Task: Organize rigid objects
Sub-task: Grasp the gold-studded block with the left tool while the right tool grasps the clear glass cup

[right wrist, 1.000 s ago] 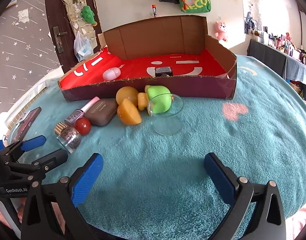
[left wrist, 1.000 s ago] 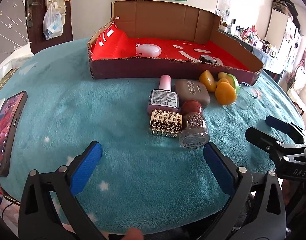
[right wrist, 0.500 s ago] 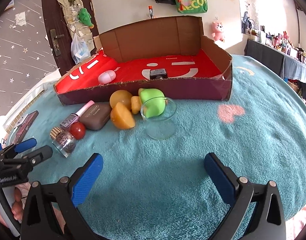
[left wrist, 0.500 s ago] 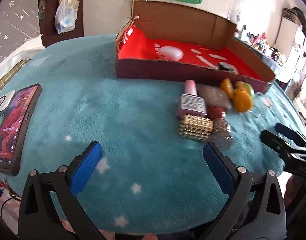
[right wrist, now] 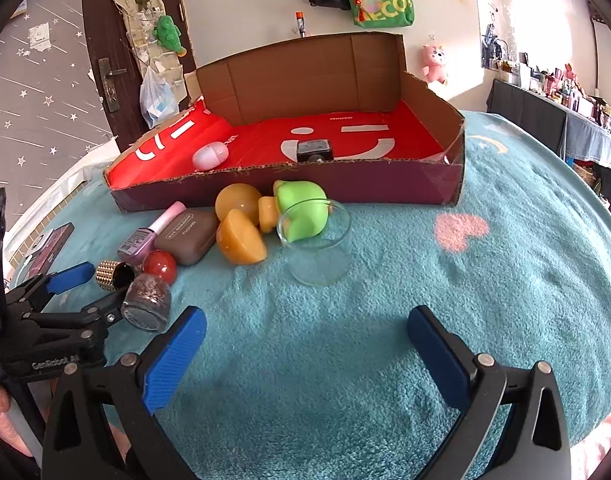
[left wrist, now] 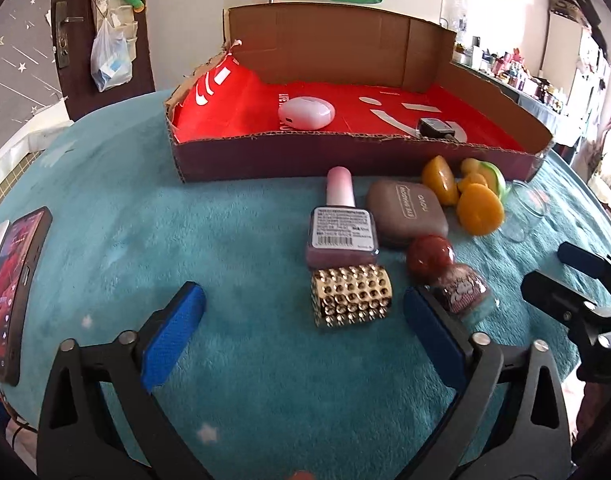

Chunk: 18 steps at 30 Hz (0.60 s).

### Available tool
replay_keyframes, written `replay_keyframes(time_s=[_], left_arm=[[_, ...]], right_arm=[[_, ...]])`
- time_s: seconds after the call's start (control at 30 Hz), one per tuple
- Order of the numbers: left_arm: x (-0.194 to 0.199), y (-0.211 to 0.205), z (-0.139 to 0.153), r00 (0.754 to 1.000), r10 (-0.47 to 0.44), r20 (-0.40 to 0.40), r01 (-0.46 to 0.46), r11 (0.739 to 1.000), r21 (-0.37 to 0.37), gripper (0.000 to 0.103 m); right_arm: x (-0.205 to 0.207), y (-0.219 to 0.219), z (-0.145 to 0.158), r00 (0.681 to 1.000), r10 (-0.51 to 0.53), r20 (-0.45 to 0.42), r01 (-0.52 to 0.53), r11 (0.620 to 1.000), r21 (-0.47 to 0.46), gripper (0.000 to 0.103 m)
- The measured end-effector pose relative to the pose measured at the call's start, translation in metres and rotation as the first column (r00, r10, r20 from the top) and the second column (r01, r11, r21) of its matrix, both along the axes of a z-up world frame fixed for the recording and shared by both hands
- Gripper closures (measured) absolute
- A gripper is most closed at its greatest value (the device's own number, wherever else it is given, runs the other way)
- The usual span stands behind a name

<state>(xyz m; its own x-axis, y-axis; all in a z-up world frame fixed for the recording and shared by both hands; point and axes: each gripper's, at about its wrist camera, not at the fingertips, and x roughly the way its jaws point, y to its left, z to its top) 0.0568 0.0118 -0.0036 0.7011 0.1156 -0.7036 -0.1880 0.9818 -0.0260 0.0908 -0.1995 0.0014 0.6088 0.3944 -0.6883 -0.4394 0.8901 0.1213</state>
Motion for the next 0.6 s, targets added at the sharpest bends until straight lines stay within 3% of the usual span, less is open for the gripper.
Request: replay_keyframes(time_s=[0.07, 0.27, 0.6], left_arm=[[-0.001, 0.000, 0.000, 1.000, 0.009, 0.008, -0.009, 1.000, 0.018, 0.016], [-0.001, 0.003, 0.002, 1.000, 0.016, 0.019, -0.016, 1.000, 0.015, 0.028], [-0.003, -0.001, 0.003, 1.000, -0.009, 0.028, 0.008, 1.000, 0.020, 0.043]], right_arm=[[0.000, 0.001, 0.001, 1.000, 0.007, 0.001, -0.007, 1.000, 0.003, 0.001], [0.005, 0.004, -0.001, 1.000, 0.002, 0.025, -0.001, 1.000, -0.028, 0.005], [0.037, 0.004, 0.001, 0.999, -0.030, 0.035, 0.031, 0.999, -0.028, 0.042]])
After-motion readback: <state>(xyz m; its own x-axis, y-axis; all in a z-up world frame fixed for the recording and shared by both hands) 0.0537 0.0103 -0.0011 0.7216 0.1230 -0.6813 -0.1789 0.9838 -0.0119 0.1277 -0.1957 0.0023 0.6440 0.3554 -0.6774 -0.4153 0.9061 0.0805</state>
